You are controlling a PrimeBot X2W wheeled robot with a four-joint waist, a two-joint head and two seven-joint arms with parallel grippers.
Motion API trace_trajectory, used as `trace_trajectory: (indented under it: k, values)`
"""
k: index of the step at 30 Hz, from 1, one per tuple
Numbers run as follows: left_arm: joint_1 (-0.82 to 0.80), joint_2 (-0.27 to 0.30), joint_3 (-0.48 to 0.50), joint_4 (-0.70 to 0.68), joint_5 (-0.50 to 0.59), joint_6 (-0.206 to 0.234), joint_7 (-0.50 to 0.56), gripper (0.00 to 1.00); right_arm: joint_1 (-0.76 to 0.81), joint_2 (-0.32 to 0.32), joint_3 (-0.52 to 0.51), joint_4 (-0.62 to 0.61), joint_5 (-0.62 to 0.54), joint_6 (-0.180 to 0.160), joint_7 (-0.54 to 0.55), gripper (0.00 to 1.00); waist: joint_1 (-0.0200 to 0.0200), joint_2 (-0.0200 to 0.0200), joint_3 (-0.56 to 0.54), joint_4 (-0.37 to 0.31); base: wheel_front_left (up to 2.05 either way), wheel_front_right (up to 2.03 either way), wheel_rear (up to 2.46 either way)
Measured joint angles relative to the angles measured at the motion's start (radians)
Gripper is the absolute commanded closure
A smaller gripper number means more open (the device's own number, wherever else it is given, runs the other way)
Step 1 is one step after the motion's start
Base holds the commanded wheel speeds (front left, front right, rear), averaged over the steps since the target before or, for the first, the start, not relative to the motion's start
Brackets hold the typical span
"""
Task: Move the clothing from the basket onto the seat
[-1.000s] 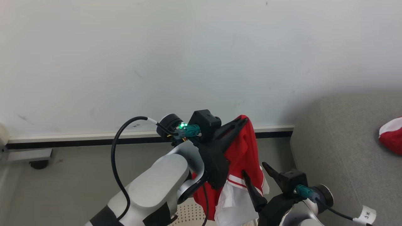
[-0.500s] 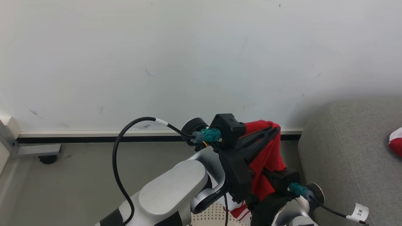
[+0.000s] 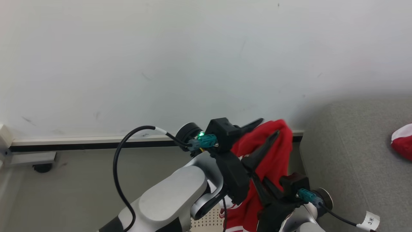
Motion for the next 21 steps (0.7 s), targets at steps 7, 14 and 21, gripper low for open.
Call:
trace_trajectory:
  k: [7, 14, 21]
  values:
    - [0.068, 0.045, 0.020, 0.051, -0.001, 0.025, -0.076, 0.00, 0.019, 0.002, 0.012, -0.019, -0.007, 0.000, -0.007, 1.00, 0.0000, 0.0000, 0.000, -0.044, 0.00, 0.00, 0.00]
    - [0.170, 0.148, 0.049, 0.063, 0.021, 0.063, -0.169, 0.00, 0.051, -0.014, 0.003, -0.070, -0.017, 0.000, 0.012, 1.00, 0.0000, 0.0000, 0.003, -0.121, 0.00, 0.00, 0.00]
    - [0.289, 0.229, 0.099, -0.004, 0.039, 0.115, -0.200, 0.00, 0.105, -0.030, -0.026, -0.149, -0.037, 0.000, 0.038, 1.00, 0.0000, 0.0000, 0.013, -0.215, 0.00, 0.00, 0.00]
